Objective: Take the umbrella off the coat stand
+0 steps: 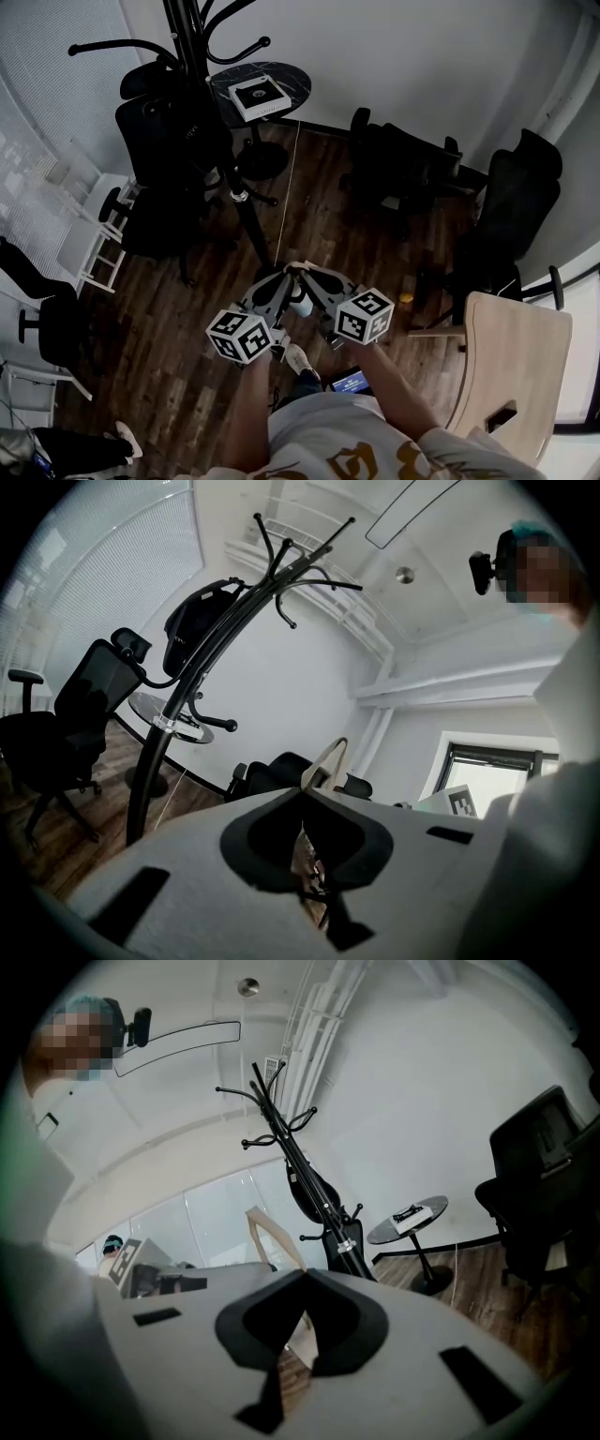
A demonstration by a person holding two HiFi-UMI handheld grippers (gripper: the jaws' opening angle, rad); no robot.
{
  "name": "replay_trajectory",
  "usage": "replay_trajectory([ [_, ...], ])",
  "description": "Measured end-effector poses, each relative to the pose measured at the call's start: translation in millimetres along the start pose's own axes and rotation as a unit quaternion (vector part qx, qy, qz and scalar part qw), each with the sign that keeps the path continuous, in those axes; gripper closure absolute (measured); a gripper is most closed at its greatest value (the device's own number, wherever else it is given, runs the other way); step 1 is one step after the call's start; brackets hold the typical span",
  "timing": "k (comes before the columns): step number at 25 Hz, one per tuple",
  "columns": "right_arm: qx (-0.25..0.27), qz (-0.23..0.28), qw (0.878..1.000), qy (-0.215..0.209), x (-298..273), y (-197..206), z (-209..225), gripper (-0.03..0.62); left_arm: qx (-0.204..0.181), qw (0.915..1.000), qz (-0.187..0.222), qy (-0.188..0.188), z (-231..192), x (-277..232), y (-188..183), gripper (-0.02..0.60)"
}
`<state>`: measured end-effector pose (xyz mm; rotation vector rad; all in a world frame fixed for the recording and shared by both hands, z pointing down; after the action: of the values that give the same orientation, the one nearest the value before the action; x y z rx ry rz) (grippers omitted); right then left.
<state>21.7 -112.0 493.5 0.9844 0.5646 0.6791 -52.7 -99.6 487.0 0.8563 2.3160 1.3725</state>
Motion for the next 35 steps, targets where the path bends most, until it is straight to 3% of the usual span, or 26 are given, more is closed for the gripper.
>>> replay_trajectory([
  [20, -0.006, 0.033, 0.999, -0.029, 65, -5, -36, 0.582, -0.024, 0.9993, 0.026, -0.009, 71, 33, 6, 0.558],
  [35, -0.002, 0.015, 1.000, -0.019, 99, 11, -45, 0.582, -0.001, 0.9991, 0.042, -0.005, 90, 45, 28, 0.558],
])
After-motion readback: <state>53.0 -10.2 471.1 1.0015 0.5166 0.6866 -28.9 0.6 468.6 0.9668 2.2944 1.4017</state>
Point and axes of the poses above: the fingertips, and each gripper's own axes: x backward along the fingers, z to its right, y out of its underside, the point moved 3 cm from there along x, backward along the fingers, and after that the axes turned 12 degrees about y, right-handed, at the moved point
